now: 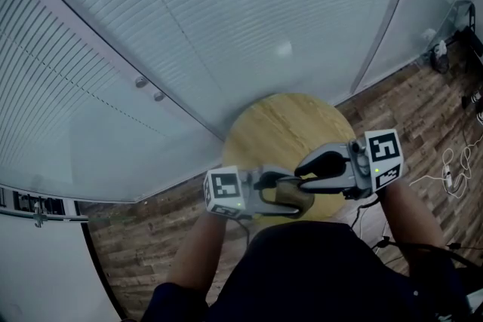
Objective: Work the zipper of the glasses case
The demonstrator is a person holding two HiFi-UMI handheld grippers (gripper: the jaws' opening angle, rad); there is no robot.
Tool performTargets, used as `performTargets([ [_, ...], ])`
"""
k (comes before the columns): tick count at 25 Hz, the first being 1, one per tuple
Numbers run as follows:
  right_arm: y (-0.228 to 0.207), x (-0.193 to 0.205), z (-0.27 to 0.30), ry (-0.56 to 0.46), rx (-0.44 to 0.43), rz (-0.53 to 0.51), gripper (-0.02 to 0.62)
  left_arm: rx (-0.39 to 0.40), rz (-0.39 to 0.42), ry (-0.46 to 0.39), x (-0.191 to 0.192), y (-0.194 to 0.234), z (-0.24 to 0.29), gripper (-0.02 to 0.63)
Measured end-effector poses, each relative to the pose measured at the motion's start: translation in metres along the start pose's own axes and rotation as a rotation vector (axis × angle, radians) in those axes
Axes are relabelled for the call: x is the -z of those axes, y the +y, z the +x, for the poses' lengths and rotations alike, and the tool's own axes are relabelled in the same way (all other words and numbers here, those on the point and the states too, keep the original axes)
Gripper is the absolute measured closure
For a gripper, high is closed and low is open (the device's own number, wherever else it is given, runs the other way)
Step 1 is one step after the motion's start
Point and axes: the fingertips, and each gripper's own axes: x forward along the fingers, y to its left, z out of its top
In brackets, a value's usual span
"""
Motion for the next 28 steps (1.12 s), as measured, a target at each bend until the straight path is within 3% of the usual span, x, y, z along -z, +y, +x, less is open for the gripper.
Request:
performTargets([
  [2, 0.000, 0.005, 0.000, 0.016, -0.010, 0.017, 0.569, -0.002, 0.009, 0.037, 0.005, -0.001, 0.002, 0.311],
  [8, 0.006, 0.001, -0.007, -0.035, -0.055, 0.001, 0.580, 0.008, 0.015, 0.065, 0.007, -0.001, 0.007, 0.311],
  [14, 0.019, -0.020, -0.019, -0.166, -0.145, 0.002, 0.583, 0.086, -0.023, -0.133, -0.027, -0.006, 0.007, 0.316],
  [20, 0.029, -0.034, -0.033, -0.266, -0.205, -0.009, 0.584, 0.185, -0.046, -0.249, -0.045, -0.017, 0.012, 0.321],
  [28, 0.044, -0.050, -0.048, -0.348, -0.276, 0.018, 0.584, 0.240, -0.072, -0.347, -0.061, -0.020, 0.009, 0.324],
])
